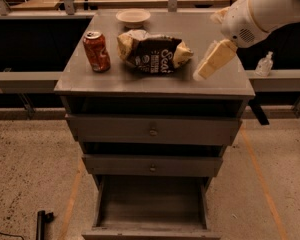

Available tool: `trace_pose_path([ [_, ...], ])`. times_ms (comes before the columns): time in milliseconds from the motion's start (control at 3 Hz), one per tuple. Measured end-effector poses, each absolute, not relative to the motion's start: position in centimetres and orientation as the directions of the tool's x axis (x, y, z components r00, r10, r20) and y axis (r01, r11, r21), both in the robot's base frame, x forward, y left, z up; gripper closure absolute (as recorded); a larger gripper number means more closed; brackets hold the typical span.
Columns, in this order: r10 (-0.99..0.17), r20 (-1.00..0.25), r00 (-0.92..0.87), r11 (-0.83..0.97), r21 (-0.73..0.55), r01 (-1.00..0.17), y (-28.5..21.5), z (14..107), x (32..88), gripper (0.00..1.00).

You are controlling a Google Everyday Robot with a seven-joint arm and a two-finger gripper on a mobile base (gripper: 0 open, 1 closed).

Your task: Place brown chip bag into bottom drawer

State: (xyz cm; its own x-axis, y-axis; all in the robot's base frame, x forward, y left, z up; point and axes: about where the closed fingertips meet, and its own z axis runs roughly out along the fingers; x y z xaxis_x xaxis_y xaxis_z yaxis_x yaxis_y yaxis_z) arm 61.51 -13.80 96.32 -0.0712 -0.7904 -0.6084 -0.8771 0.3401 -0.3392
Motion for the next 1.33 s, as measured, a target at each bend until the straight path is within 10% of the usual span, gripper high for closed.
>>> trace_pose_path([
  [667, -0.67, -0.732, -0.12, 0.394, -0.213, -0.894, -7.8, 94.5, 71.5, 0.0],
  [1333, -0.682, -0.719, -0.132, 0.393, -0.208, -0.896, -3.6, 91.4, 73.5, 0.41],
])
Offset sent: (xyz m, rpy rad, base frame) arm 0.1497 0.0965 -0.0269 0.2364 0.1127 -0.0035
